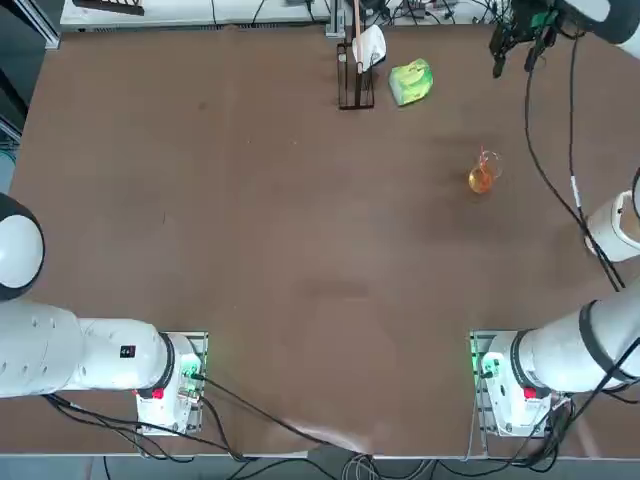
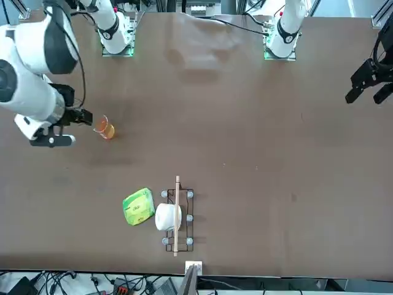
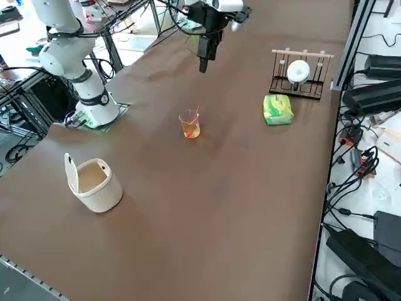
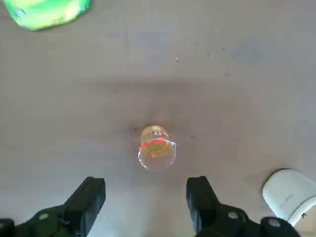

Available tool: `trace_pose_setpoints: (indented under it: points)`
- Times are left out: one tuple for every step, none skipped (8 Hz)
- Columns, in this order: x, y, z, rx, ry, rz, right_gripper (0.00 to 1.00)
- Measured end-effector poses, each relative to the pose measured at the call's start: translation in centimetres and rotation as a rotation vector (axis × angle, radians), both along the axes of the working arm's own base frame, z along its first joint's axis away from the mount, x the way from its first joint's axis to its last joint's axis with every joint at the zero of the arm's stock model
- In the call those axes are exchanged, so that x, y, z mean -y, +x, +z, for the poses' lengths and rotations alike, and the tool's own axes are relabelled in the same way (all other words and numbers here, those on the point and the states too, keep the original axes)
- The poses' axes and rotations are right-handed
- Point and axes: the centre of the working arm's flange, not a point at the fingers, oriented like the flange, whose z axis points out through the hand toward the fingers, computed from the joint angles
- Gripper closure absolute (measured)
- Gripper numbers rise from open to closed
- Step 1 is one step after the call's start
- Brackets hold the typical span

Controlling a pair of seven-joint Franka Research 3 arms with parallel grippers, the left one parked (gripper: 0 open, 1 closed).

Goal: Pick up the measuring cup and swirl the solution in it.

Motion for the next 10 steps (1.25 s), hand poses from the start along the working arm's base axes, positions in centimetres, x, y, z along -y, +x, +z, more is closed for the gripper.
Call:
trace_pose_setpoints:
  points:
    - [1.1,-0.2,1.9,0.026,0.027,-0.004,0.0]
    - [2.1,-0.6,3.7,0.052,0.042,-0.014,0.0]
    - [2.8,-1.1,5.3,0.079,0.048,-0.026,0.0]
    - [3.5,-1.5,6.7,0.104,0.052,-0.039,0.0]
    - [4.6,-2.1,7.9,0.118,0.055,-0.053,0.0]
    - [5.4,-2.9,8.7,0.122,0.058,-0.063,0.0]
    - [5.7,-4.0,9.2,0.123,0.061,-0.069,0.0]
    - [5.9,-5.0,9.5,0.12,0.062,-0.073,0.0]
    - [6.2,-5.5,9.8,0.123,0.062,-0.077,0.0]
    - [6.3,-5.7,10.1,0.124,0.063,-0.08,0.0]
